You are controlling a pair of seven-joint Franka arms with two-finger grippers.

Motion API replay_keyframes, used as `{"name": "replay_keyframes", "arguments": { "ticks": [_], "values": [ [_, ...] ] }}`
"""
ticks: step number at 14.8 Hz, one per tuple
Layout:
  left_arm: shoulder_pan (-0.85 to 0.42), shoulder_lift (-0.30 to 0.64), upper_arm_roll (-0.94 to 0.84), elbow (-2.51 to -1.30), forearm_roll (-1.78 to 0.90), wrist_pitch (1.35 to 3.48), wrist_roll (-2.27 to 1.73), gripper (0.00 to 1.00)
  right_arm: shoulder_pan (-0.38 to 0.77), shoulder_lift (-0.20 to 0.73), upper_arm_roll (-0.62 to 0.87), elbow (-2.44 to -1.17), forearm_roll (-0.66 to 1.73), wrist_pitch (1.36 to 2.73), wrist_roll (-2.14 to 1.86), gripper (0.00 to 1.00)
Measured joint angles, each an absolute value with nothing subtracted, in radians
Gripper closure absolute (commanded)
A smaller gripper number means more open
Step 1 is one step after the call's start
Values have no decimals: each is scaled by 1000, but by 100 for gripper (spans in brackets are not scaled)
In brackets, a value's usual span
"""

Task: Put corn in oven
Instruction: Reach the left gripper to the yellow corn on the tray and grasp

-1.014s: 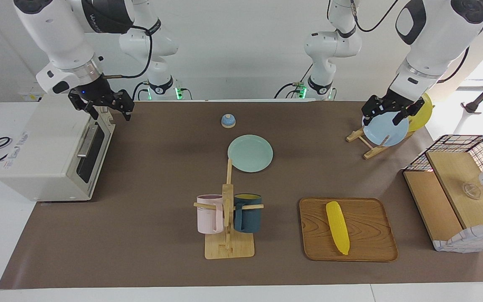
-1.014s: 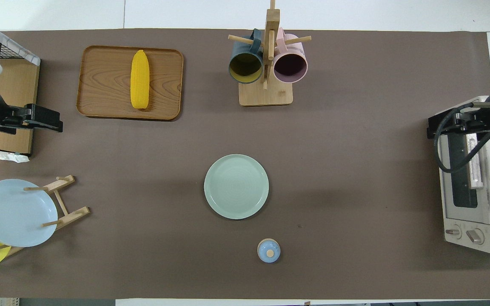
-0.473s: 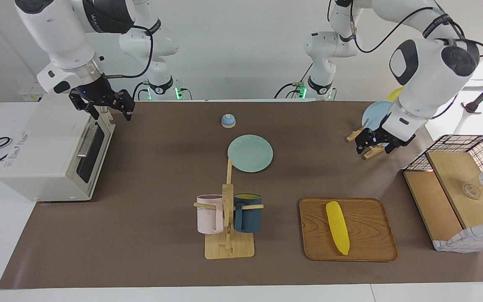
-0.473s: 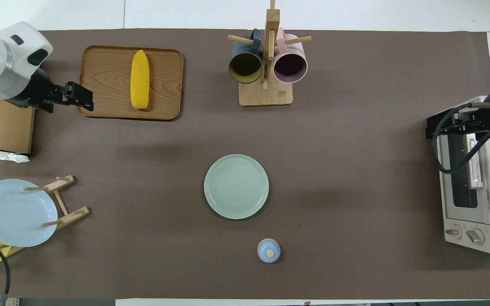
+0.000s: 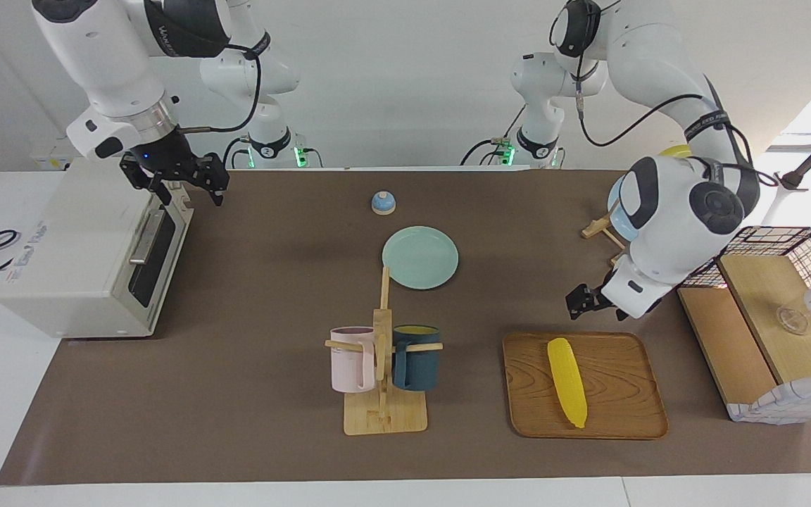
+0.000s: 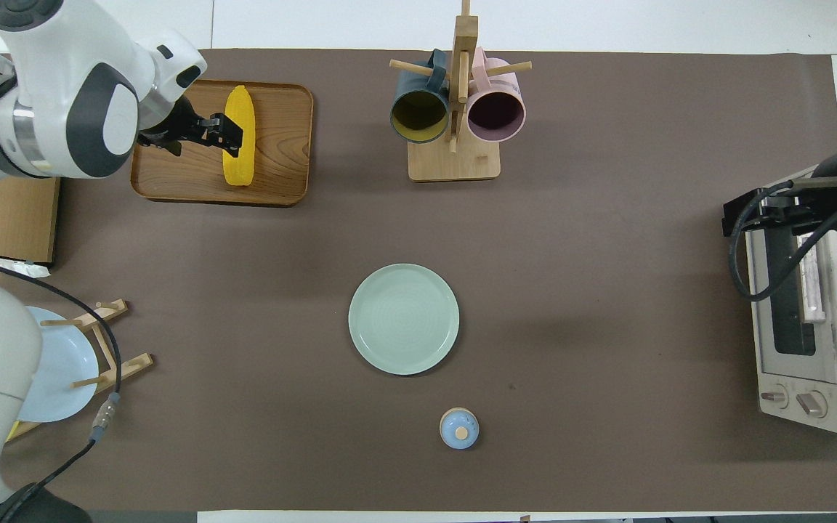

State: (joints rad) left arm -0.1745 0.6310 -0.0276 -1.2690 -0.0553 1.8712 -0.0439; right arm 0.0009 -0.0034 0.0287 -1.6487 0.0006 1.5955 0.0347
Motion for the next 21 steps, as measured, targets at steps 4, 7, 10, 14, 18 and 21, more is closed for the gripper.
{"name": "replay_keyframes", "arguments": {
  "ticks": [4,7,10,14,18,21],
  "values": [
    [-180,694,-31,-1238,-55,1933,2,0,-30,-36,25,-1774,-21,1723,16,100],
    [-179,700,-29,-1237,-55,1972,25,0,-69,-49,24,-1849,-87,1787,15,100],
    [-184,727,-30,-1237,-55,2007,37,0,-120,-48,22,-1893,-119,1827,14,100],
    [-203,769,-25,-1236,-31,2028,38,0,-145,-49,22,-1920,-124,1840,12,100],
    [-202,775,-22,-1236,-7,2032,47,19,-164,-49,21,-1951,-130,1861,12,100],
    [-203,775,-22,-1236,-5,2032,49,87,-182,-48,21,-1973,-149,1870,1,100]
  ]
}}
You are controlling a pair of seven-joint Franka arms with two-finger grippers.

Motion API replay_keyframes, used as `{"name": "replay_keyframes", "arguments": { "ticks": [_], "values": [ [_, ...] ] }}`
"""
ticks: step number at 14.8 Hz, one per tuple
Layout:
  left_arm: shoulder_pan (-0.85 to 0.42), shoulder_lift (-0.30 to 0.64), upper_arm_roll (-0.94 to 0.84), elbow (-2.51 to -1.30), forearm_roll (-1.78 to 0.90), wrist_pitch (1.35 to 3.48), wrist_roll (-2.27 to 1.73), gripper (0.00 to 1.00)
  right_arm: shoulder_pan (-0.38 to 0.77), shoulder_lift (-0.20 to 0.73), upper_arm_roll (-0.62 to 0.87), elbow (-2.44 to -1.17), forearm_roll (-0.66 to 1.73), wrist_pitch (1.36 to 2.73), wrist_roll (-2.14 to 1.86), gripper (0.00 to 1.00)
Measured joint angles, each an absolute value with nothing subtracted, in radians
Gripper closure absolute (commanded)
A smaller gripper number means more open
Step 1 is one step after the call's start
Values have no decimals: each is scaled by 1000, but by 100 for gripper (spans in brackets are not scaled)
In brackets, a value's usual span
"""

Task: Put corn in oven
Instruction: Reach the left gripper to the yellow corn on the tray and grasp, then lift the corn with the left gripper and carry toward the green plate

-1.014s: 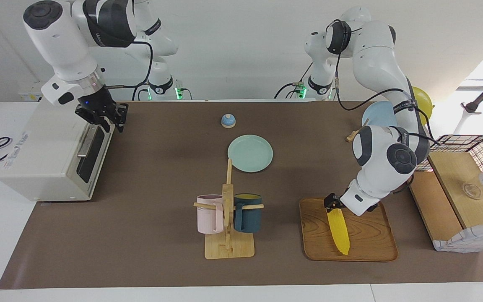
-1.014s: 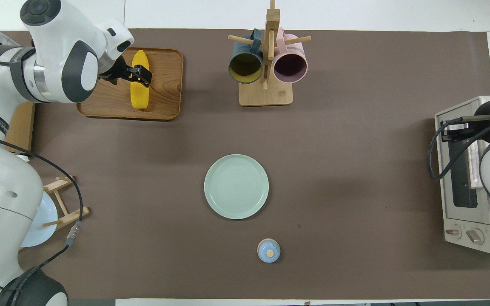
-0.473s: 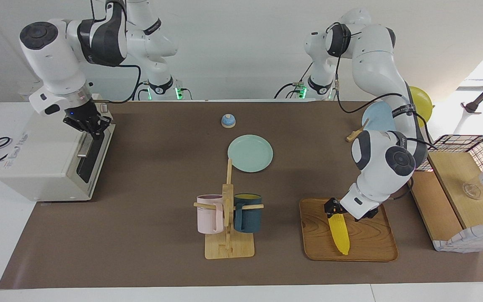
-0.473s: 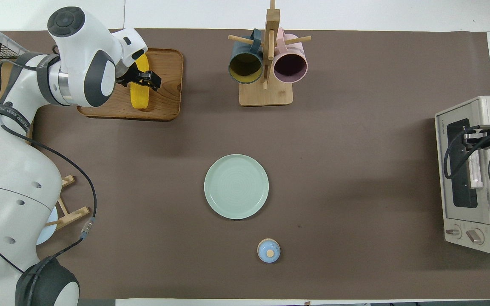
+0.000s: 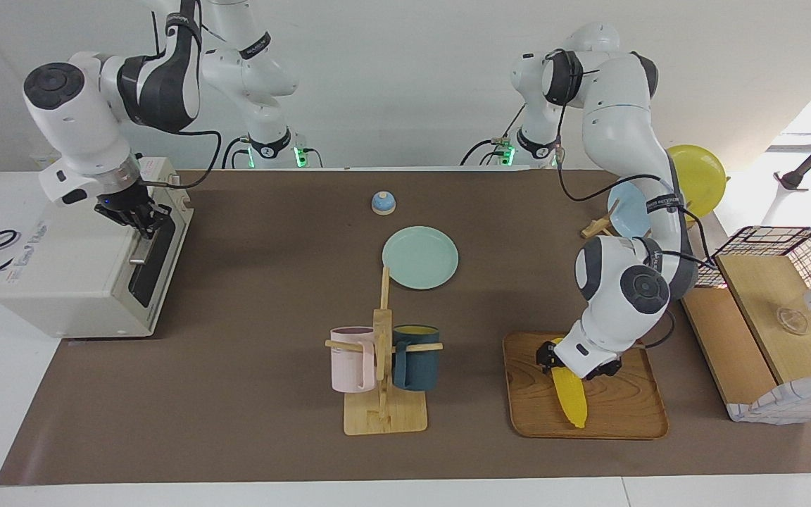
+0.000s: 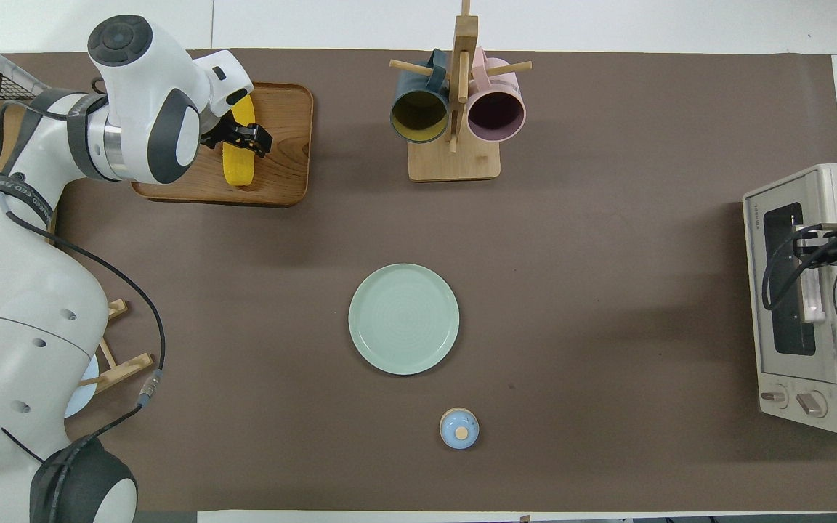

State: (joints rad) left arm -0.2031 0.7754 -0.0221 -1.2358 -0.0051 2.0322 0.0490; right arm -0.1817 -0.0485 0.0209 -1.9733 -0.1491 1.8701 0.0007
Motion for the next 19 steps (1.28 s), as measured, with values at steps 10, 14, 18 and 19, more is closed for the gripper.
{"name": "replay_keyframes", "arguments": {
  "ticks": [10,14,18,19],
  "values": [
    [-206,672,-23,-1186,-102,1882,-17,100,-198,-49,21,-2008,-180,1898,-89,100],
    [-257,493,-28,-1242,-108,1728,-155,100,-198,-52,23,-2011,-181,1901,-97,100],
    [-367,311,-33,-1420,-111,1702,-323,100,-187,-53,31,-2018,-180,1901,-97,100],
    [-401,272,-34,-1478,-113,1709,-360,100,-174,-54,32,-2022,-180,1901,-97,100]
  ]
}}
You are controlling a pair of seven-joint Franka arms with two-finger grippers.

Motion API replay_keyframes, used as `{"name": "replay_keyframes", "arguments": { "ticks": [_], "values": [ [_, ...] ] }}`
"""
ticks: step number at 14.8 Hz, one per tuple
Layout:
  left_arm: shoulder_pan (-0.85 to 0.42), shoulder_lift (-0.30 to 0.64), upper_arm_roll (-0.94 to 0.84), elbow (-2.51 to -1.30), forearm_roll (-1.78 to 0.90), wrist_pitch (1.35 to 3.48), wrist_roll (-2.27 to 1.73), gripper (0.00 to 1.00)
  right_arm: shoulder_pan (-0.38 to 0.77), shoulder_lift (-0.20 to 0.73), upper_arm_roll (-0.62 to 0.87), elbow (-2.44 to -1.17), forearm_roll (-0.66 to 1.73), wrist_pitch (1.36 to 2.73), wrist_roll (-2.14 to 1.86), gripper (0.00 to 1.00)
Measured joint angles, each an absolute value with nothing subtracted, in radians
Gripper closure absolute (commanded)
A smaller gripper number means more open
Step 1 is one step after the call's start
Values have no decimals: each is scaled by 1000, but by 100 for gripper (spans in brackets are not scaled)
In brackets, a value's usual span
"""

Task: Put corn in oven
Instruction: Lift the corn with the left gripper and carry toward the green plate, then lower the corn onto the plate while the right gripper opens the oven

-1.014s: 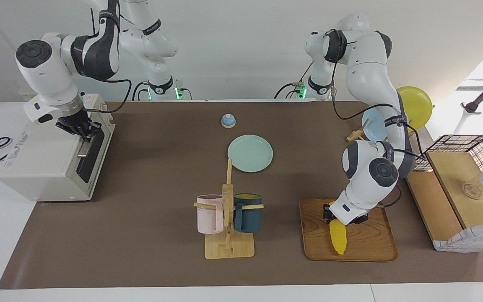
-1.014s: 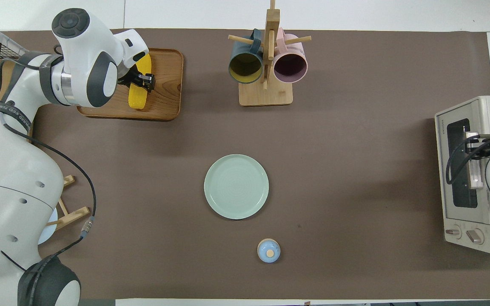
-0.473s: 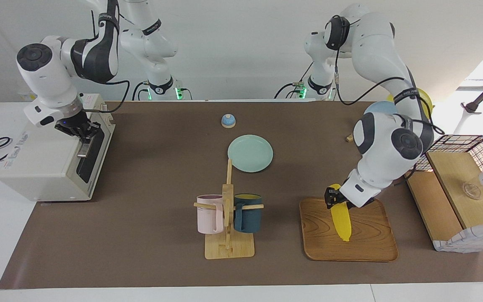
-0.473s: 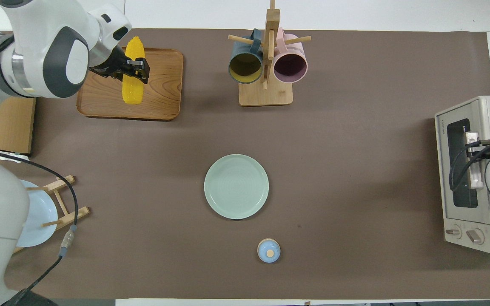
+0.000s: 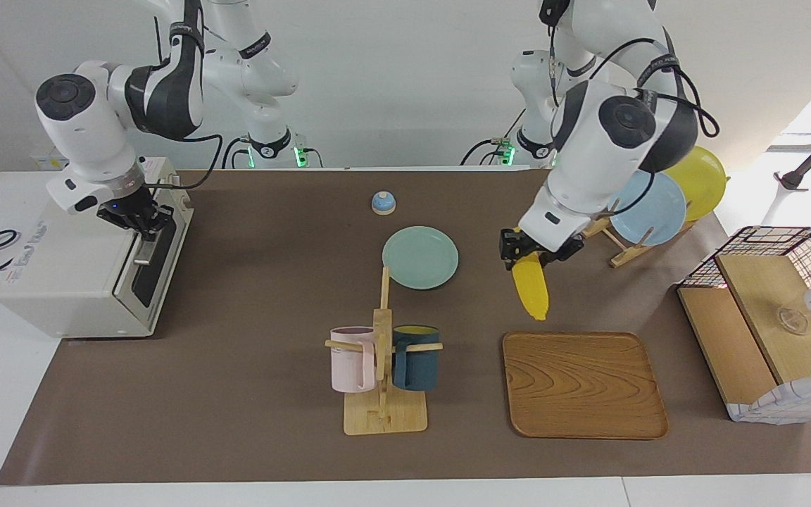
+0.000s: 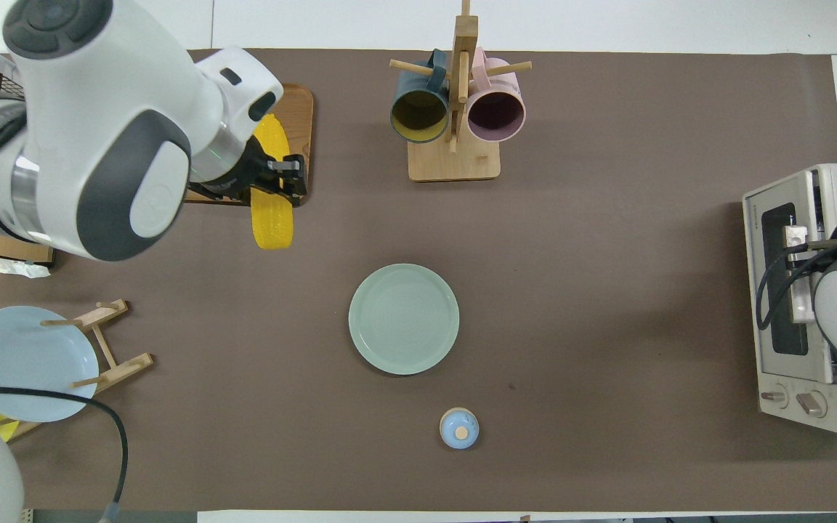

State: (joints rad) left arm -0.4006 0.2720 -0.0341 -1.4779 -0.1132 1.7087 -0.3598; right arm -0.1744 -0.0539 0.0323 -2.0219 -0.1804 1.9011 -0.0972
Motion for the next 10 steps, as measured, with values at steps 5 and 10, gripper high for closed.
{"name": "replay_keyframes", "arguments": {
  "ticks": [5,10],
  "values": [
    [-589,133,-37,-1854,-120,2063,-544,100,-113,-54,35,-2061,-175,1949,-92,100],
    [-681,107,-37,-2076,-120,2293,-587,100,-88,-54,46,-2132,-119,2043,-89,100]
  ]
}}
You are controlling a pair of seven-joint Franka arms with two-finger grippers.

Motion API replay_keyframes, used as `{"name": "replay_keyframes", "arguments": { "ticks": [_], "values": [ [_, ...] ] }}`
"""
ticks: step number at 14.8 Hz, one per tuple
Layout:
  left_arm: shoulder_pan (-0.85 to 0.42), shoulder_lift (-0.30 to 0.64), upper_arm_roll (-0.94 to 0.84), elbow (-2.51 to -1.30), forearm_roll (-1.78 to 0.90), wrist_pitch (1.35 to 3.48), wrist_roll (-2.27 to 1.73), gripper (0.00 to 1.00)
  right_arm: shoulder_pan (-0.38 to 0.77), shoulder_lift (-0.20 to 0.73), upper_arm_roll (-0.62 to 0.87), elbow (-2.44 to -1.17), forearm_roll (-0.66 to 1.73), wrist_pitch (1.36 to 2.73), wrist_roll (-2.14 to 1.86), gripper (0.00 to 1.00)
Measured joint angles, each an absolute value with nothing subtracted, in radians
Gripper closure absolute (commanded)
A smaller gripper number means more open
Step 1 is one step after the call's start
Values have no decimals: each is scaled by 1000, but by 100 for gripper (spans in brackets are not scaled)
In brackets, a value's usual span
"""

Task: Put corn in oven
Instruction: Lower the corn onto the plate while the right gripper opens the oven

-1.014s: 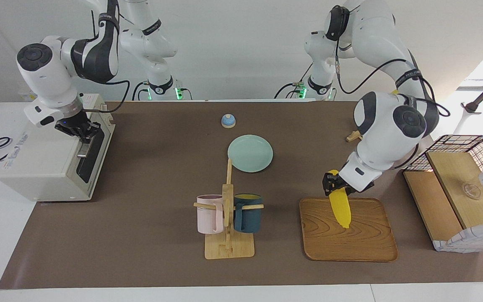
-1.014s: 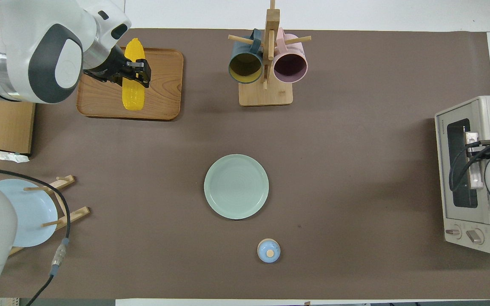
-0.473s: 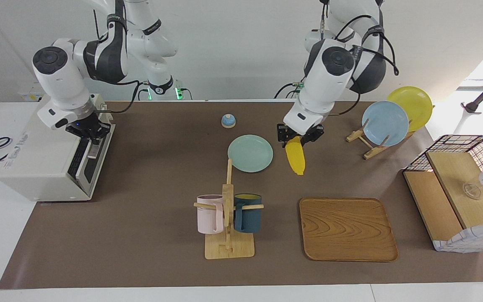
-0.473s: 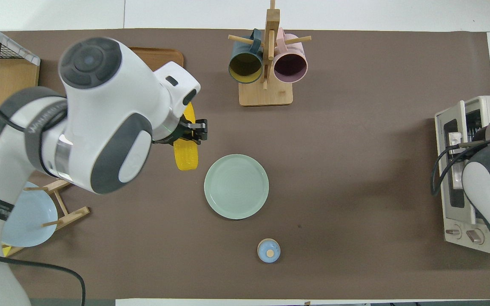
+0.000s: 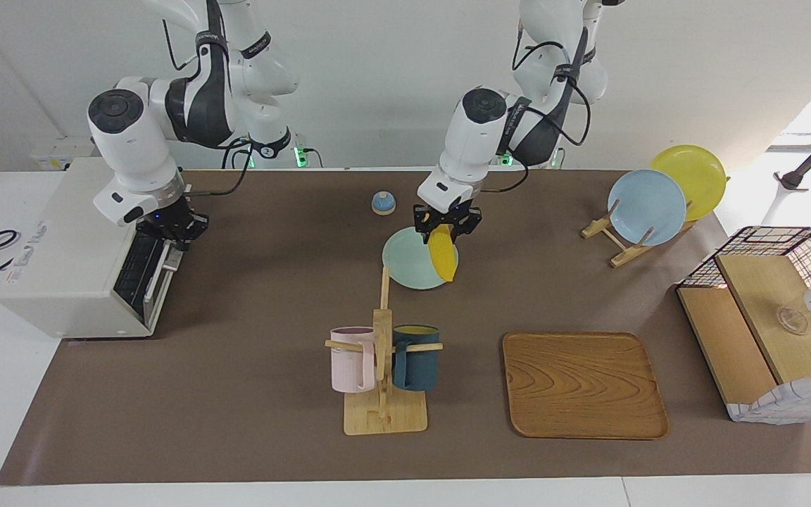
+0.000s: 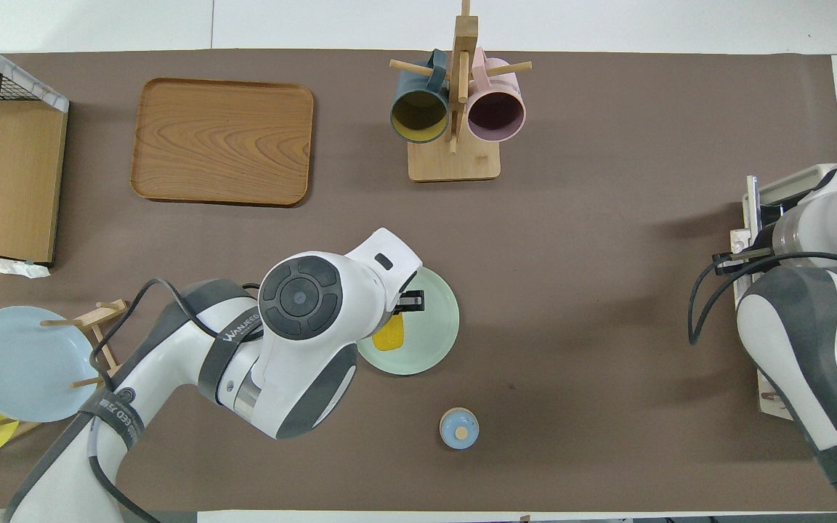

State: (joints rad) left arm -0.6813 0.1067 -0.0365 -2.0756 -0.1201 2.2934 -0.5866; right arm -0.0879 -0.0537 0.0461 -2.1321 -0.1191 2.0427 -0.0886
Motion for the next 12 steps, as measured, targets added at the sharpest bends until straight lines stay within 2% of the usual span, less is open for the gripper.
{"name": "replay_keyframes", "arguments": {
  "ticks": [4,12],
  "values": [
    [-722,111,-35,-2140,-120,2368,-604,100,-76,-50,47,-2149,-117,2067,-85,100],
    [-780,171,-33,-2163,-120,2425,-630,100,-48,0,58,-2207,-94,2186,-62,100]
  ]
}}
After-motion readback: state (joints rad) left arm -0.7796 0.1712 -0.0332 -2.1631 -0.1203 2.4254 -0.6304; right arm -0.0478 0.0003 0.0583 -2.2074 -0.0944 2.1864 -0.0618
